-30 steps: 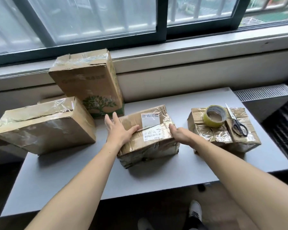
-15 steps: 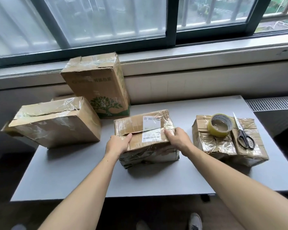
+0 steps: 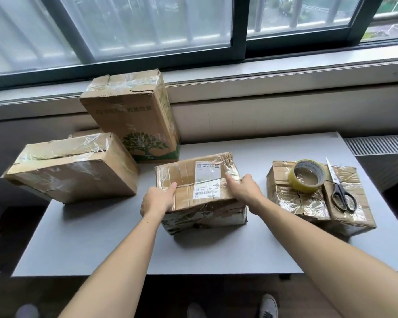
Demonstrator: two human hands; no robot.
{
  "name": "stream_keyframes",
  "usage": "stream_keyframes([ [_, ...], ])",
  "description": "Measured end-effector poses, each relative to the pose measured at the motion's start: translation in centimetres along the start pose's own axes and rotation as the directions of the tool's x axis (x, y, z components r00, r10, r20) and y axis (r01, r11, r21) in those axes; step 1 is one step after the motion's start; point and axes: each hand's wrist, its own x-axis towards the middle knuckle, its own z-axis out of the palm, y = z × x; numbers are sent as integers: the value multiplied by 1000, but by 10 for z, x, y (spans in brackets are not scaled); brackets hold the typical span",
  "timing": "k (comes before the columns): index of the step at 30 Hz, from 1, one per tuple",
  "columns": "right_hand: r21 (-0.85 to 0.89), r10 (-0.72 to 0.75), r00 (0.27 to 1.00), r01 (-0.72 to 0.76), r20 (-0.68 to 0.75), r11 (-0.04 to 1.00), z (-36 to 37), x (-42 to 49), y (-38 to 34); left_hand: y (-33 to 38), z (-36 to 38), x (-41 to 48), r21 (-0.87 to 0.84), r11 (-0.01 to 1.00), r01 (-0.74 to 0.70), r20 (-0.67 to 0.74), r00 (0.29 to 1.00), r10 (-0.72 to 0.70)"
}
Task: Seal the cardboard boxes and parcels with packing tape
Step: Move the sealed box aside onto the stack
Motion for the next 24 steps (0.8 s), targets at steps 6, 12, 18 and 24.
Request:
stream_keyframes([
  [6, -53, -15, 989, 7, -146, 999, 6, 5, -4, -1, -4, 1, -13, 999, -50, 56, 997, 50],
  [12, -90, -49, 982, 33, -185, 995, -9, -3, -2, 4, -11, -4, 69, 973, -220, 147, 967, 208],
  [18, -243, -62, 989, 29, -133, 970, -40, -11, -2, 25, 1, -5, 166, 932, -323, 139, 943, 303],
  [24, -565, -462, 886, 399, 35, 723, -40, -26, -1, 45, -11, 22, 500, 459, -735, 286, 640, 713],
])
